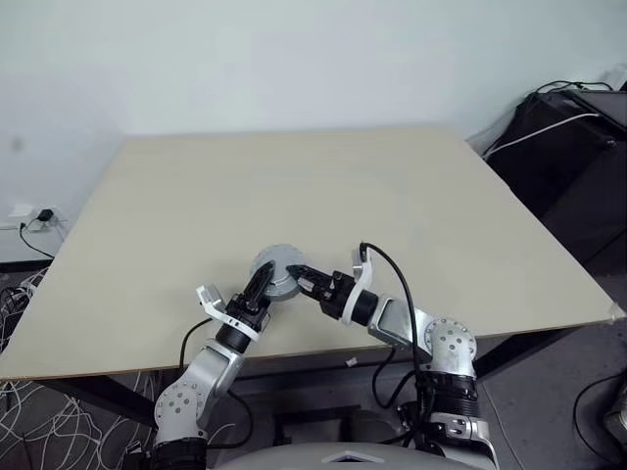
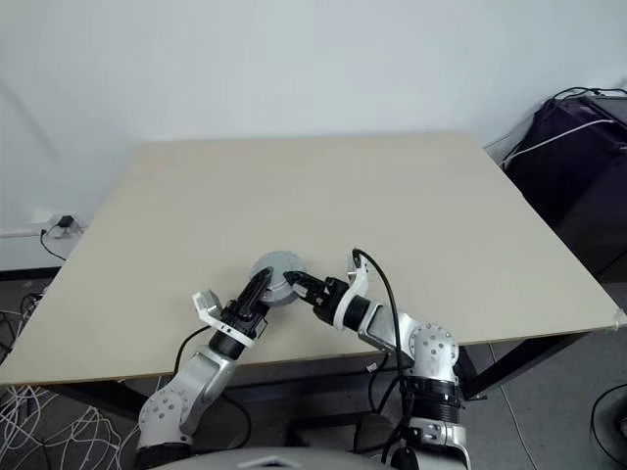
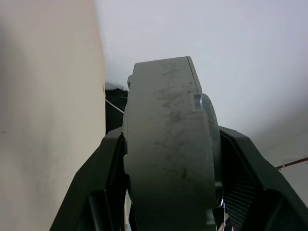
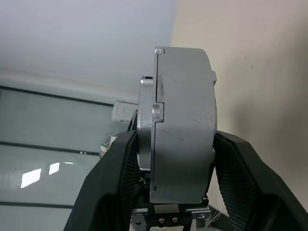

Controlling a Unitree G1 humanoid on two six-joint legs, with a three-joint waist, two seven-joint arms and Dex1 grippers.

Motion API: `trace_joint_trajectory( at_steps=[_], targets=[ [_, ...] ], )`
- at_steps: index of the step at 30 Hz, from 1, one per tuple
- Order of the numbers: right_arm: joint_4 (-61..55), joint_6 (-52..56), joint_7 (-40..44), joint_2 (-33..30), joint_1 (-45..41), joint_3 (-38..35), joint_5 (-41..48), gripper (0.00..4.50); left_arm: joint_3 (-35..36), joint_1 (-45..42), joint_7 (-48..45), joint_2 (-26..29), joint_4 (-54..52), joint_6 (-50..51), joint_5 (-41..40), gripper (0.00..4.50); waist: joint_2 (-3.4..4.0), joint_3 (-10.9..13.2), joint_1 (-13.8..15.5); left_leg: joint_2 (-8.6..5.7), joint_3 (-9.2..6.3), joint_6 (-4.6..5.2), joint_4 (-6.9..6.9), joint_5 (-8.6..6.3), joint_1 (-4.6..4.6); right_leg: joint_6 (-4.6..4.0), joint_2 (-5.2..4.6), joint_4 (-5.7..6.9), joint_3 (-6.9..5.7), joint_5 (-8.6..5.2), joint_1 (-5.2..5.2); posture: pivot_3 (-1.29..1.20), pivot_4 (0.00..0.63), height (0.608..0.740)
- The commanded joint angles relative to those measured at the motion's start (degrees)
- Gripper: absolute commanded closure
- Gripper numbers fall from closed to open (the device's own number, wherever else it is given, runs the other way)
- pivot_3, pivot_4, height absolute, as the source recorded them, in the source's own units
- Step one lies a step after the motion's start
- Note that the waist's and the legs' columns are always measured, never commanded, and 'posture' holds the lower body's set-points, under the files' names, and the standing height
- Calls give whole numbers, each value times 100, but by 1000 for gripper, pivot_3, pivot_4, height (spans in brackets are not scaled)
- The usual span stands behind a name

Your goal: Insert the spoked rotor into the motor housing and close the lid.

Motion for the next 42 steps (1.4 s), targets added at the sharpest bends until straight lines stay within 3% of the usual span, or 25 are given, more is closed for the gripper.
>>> trace_joint_trajectory(
  at_steps=[1,4,6,9,10,17,25,34,42],
  targets=[
    [-312,-129,132,24,-45,186,-71,2408,-126,-44,-78,-501,-144,-14,8,2258,-3,2,-2,0,0,0,0,0,0,0,0,0,0,0,0,0,0,740],
    [-332,-161,221,-17,-35,226,-111,1141,-121,-39,-96,-513,-142,-40,9,2332,-5,4,-2,0,0,0,0,0,0,0,-1,0,0,0,-2,0,0,740],
    [-369,-144,250,-92,-41,252,-182,904,-100,-35,-110,-541,-151,-88,24,2361,-7,7,1,1,-1,0,0,0,0,0,-1,0,-1,0,-3,0,0,740],
    [-469,-179,374,-355,-37,398,-511,59,-76,-28,-114,-560,-165,-138,45,2362,-9,8,1,-1,0,2,0,-2,0,0,-3,-4,-1,0,-8,0,0,740],
    [-501,-199,437,-418,-24,433,-577,0,-72,-27,-116,-561,-169,-150,53,2362,-10,10,2,-1,0,2,0,-2,0,0,-3,-4,-1,0,-10,0,0,740],
    [-1248,-1192,1369,-1378,275,1114,-2047,0,56,-79,-23,-637,-217,-653,281,2364,-14,12,11,-4,0,3,1,-2,-2,0,-5,-6,-3,0,-5,0,0,740],
    [-1445,-4335,2415,-2642,885,2740,-5362,0,416,-650,554,-672,80,-1664,700,2365,-33,23,26,-4,1,2,4,-2,0,27,-5,-5,-5,-16,2,0,0,740],
    [-740,-6227,2265,-2202,1251,2815,-6540,0,985,-1906,894,-517,1031,-2503,1074,2365,-92,53,106,-6,1,-4,8,2,1,4,-2,-4,-3,2,16,0,0,740],
    [-496,-6886,2476,-2020,1485,2577,-6587,0,1422,-2829,1080,-515,2259,-3023,1741,2365,-113,63,180,-10,0,-27,10,16,1,9,1,-12,-2,6,26,0,0,740]
  ],
)
